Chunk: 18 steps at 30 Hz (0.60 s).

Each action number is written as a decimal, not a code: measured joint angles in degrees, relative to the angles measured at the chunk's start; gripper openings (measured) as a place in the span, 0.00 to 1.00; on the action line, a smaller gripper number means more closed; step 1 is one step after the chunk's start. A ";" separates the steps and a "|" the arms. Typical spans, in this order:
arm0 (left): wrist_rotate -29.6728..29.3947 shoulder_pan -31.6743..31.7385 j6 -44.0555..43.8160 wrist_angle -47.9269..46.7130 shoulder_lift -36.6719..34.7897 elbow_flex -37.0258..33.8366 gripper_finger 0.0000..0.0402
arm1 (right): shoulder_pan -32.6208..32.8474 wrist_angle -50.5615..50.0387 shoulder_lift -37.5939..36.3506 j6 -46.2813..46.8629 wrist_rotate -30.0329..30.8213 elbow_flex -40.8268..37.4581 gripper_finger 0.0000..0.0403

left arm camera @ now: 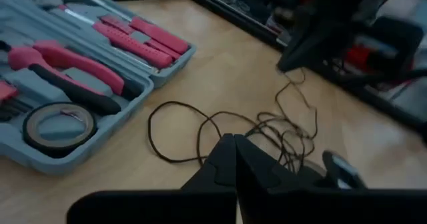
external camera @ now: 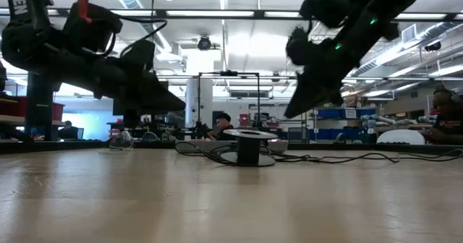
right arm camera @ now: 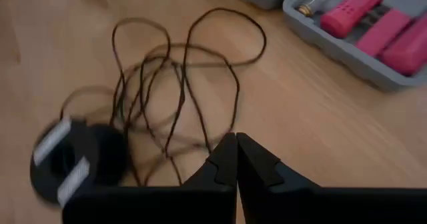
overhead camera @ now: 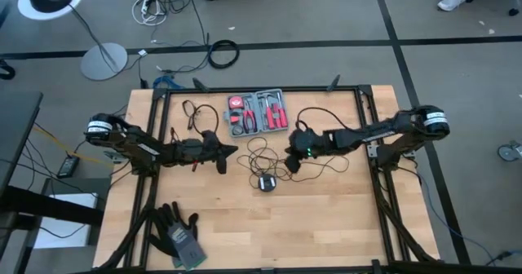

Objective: Coil cords
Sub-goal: Coil the black wire onto the black spool

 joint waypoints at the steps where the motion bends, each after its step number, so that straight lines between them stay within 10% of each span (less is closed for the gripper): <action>1: -0.96 -0.93 1.45 -0.24 0.00 0.00 0.00 | 1.66 -1.48 -1.13 -0.22 1.59 0.00 0.00; 10: -7.61 -7.52 10.24 -7.82 -0.85 3.13 0.00 | 13.18 -3.20 -3.56 0.48 5.56 0.03 0.00; 18: -9.98 -10.47 15.06 -44.69 -2.80 19.63 0.00 | 18.05 -2.75 1.73 9.65 12.51 0.09 0.00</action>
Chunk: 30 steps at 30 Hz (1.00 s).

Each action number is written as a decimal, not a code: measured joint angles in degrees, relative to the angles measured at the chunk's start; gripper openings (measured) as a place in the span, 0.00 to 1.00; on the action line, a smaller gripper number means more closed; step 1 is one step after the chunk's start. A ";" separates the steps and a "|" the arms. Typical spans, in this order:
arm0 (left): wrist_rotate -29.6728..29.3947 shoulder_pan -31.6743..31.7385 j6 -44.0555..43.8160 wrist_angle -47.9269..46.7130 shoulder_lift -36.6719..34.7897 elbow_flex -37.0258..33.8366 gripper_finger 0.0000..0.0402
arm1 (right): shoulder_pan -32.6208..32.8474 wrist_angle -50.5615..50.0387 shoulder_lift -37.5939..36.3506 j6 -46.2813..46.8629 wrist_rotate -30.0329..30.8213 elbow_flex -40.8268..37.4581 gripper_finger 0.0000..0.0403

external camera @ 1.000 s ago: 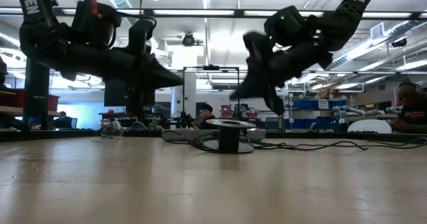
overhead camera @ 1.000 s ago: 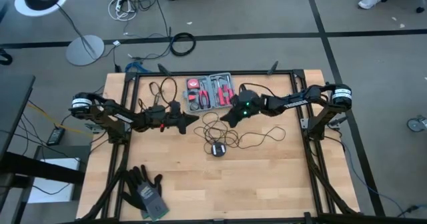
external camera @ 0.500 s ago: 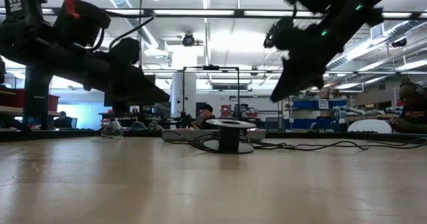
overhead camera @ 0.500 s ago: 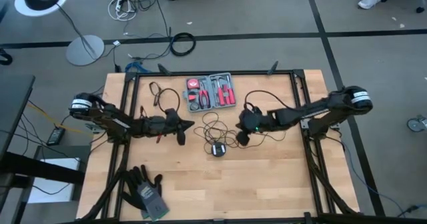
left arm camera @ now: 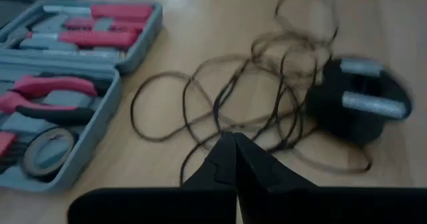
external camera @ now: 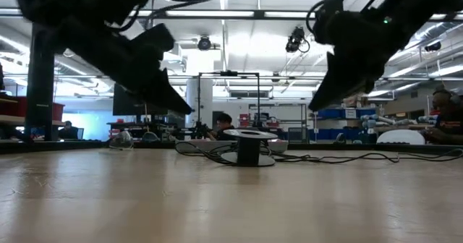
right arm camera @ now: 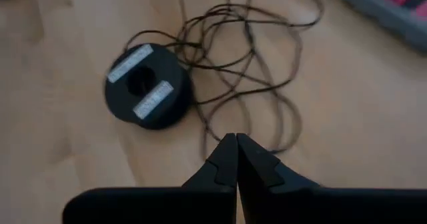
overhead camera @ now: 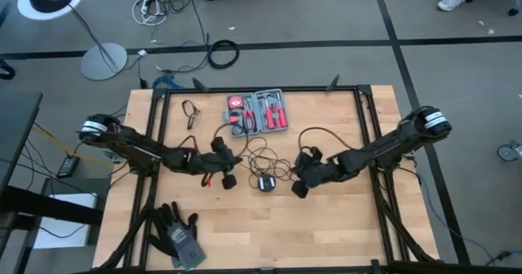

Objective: Coil cords
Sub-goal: Coil the black wire onto the black spool

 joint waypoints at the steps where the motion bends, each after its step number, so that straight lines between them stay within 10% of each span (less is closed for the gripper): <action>1: -0.01 -0.12 0.00 -4.58 0.09 2.24 0.00 | 0.13 0.16 1.04 0.98 0.03 -0.01 0.00; 9: 0.96 -0.18 0.00 -17.02 0.23 11.19 0.00 | 0.28 8.16 10.23 3.49 -3.64 -0.04 0.02; 17: 2.23 -0.86 -0.20 -17.31 0.25 11.30 0.00 | 2.18 12.35 14.32 -12.91 -6.52 1.03 0.01; 30: 1.82 -3.93 -4.71 -17.76 0.25 11.32 0.00 | 5.38 -4.31 14.46 -26.17 7.90 9.74 0.00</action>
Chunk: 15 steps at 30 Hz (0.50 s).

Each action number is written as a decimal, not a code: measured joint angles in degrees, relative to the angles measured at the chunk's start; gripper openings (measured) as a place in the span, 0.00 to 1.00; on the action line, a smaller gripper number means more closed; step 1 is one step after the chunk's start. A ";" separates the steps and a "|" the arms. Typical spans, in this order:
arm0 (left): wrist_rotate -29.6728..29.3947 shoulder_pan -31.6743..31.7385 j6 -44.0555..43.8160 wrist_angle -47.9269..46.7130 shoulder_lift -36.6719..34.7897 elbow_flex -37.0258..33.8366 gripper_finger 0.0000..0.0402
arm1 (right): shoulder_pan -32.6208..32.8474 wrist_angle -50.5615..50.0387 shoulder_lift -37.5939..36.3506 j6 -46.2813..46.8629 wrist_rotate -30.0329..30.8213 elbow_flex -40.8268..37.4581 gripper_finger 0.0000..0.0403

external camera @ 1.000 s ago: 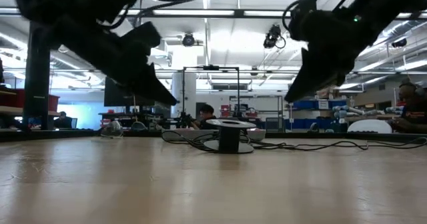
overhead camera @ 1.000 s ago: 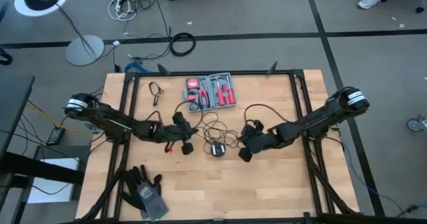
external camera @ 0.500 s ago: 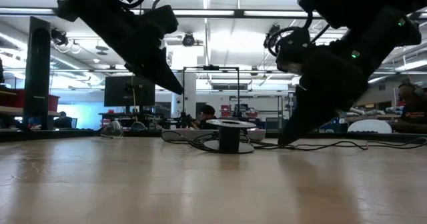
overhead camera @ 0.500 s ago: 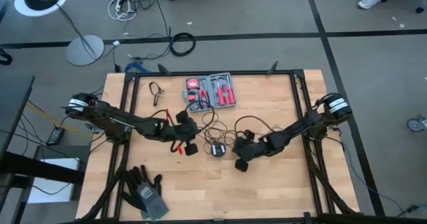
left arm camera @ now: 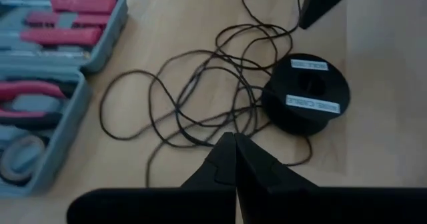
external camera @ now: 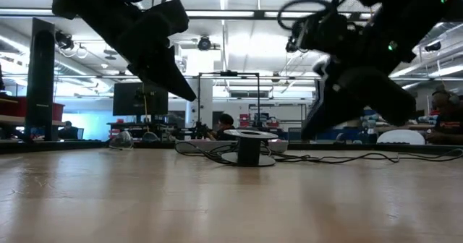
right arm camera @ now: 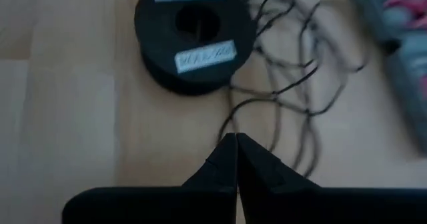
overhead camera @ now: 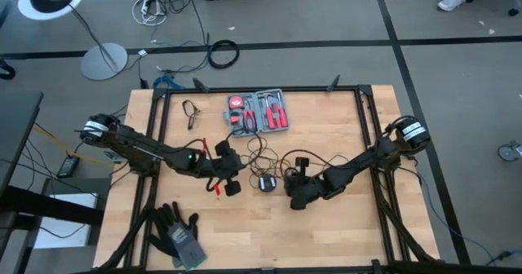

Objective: Coil cords
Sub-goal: Coil the black wire onto the black spool

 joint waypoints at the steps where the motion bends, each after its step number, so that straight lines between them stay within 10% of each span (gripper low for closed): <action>1: -0.09 -0.41 -0.65 -0.09 0.00 0.00 0.00 | 0.42 -0.82 -0.02 -0.70 1.29 0.65 0.00; 15: -4.88 -9.76 -13.42 -0.04 0.00 0.00 0.00 | 8.89 -5.19 8.53 -8.75 12.88 9.00 0.00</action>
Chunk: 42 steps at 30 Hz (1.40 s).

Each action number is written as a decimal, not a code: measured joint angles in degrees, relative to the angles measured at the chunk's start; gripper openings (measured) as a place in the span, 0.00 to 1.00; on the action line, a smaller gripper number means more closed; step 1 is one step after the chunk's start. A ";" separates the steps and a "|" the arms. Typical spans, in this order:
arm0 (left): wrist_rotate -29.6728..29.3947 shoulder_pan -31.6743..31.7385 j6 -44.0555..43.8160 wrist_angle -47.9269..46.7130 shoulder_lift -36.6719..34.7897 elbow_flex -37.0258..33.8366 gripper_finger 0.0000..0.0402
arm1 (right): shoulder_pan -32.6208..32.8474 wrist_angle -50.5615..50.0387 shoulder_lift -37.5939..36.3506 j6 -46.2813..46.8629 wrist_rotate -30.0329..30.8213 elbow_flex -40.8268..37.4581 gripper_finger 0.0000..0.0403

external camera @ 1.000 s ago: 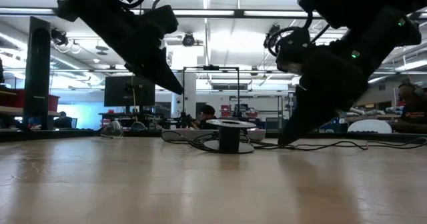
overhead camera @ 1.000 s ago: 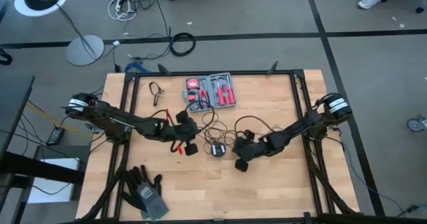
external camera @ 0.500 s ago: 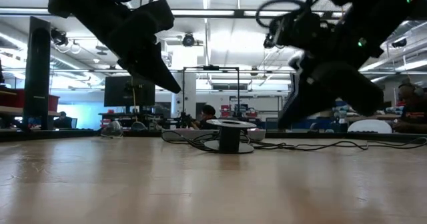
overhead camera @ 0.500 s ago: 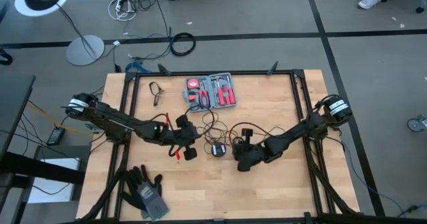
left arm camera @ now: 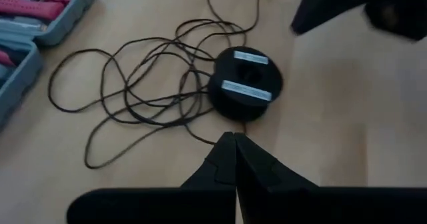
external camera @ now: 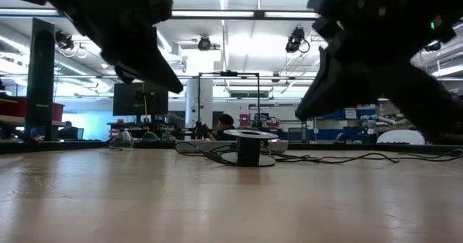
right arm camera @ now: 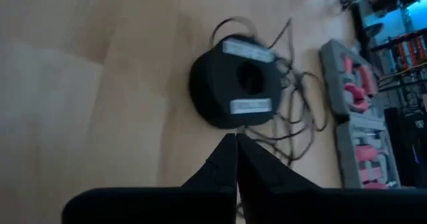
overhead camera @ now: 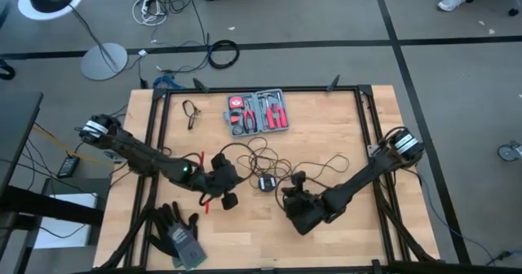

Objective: Coil cords
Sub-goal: Coil the black wire onto the black spool

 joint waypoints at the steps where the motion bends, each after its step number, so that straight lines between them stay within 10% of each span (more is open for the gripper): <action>1: -0.86 -0.88 -0.73 0.21 0.00 0.00 0.00 | -0.11 -0.05 1.01 0.00 -0.19 0.24 0.01; 20: -10.23 -11.63 -10.89 1.78 0.00 -0.02 0.00 | -3.08 6.85 4.06 -14.10 -2.93 2.04 0.26; 42: -10.60 -12.02 -11.27 2.80 0.00 -0.02 0.00 | -10.14 8.34 3.95 -23.84 -6.54 2.02 0.24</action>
